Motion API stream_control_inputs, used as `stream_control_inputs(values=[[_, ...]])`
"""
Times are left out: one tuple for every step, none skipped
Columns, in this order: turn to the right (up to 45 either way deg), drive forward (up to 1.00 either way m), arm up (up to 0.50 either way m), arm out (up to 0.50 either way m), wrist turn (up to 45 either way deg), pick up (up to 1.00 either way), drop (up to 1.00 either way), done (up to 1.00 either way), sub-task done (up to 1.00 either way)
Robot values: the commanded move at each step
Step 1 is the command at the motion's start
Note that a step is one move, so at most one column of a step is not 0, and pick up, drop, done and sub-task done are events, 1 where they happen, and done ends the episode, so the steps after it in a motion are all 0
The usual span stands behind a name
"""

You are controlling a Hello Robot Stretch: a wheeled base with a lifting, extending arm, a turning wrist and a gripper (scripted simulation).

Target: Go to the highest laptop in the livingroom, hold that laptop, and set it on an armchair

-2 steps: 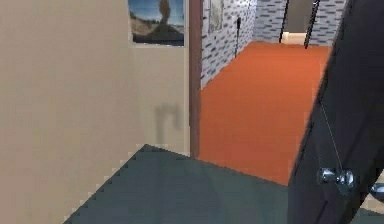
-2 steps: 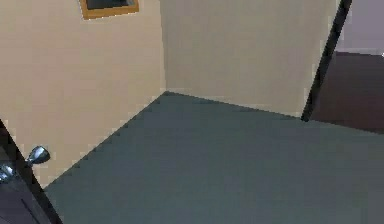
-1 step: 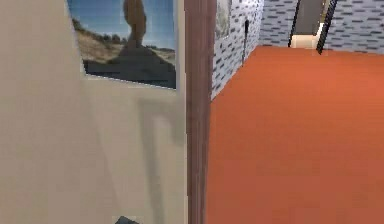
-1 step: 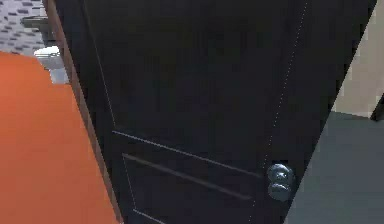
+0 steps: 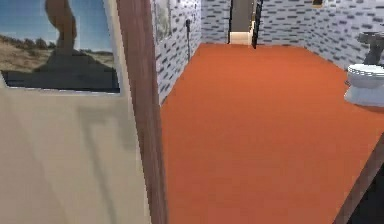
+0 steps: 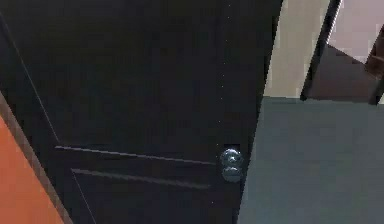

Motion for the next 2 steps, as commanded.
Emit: stream_control_inputs(values=[[0.0, 0.7, 0.0, 0.0, 0.0, 0.0, 0.0, 0.0, 0.0], [12.0, 0.0, 0.0, 0.0, 0.0, 0.0, 0.0, 0.0, 0.0]])
